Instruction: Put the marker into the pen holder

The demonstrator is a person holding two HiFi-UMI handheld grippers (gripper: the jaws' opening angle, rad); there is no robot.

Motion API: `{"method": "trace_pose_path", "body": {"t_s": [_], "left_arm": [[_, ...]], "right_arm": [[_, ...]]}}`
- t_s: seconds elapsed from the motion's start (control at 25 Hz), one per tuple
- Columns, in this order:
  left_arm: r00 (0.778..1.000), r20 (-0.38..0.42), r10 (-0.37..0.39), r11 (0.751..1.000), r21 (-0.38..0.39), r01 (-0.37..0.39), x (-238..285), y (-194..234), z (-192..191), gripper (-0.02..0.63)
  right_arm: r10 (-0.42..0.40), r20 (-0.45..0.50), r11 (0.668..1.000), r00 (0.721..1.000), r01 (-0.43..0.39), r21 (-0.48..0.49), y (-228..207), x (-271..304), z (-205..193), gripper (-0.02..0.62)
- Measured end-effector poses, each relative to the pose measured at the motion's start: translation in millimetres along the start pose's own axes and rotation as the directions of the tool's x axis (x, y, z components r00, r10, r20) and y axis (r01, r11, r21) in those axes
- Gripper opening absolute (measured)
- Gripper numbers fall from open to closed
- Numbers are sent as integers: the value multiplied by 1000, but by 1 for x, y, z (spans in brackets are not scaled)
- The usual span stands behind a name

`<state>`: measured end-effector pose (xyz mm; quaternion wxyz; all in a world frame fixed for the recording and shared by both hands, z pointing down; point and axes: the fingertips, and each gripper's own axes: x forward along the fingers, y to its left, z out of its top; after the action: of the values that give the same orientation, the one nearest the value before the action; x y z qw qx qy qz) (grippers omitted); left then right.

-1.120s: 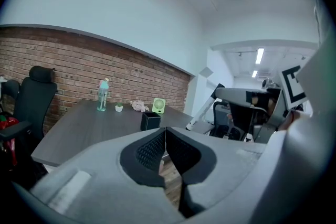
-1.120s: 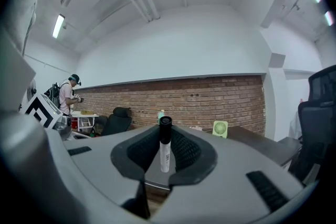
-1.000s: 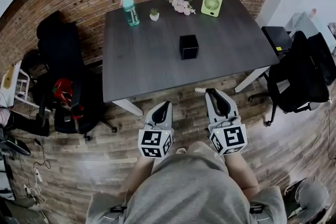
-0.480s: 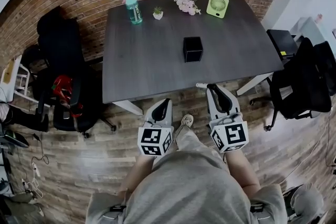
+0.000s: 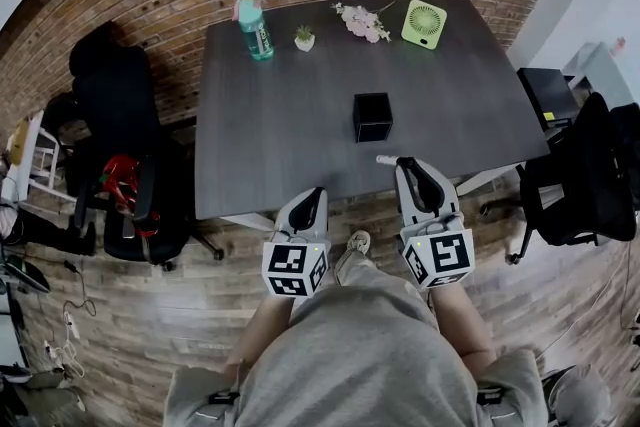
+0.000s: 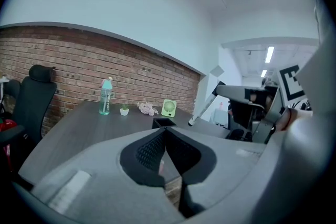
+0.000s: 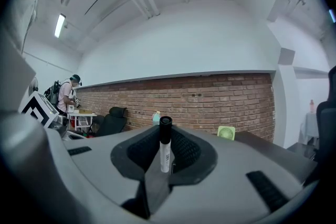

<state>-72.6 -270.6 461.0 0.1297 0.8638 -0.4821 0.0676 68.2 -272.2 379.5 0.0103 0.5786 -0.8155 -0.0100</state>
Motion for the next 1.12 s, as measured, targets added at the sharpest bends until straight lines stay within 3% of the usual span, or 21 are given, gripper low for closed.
{"method": "trace_pose_path", "body": {"t_s": [0.6, 1.12], "left_arm": [[1000, -24, 19, 1000, -14, -19, 71, 30, 22, 18], [999, -45, 22, 1000, -21, -23, 115, 48, 21, 18]], "right_arm": [[-5, -43, 1000, 999, 5, -1, -50, 80, -11, 66], [-1, -122, 1000, 993, -2, -24, -77, 130, -52, 66]]}}
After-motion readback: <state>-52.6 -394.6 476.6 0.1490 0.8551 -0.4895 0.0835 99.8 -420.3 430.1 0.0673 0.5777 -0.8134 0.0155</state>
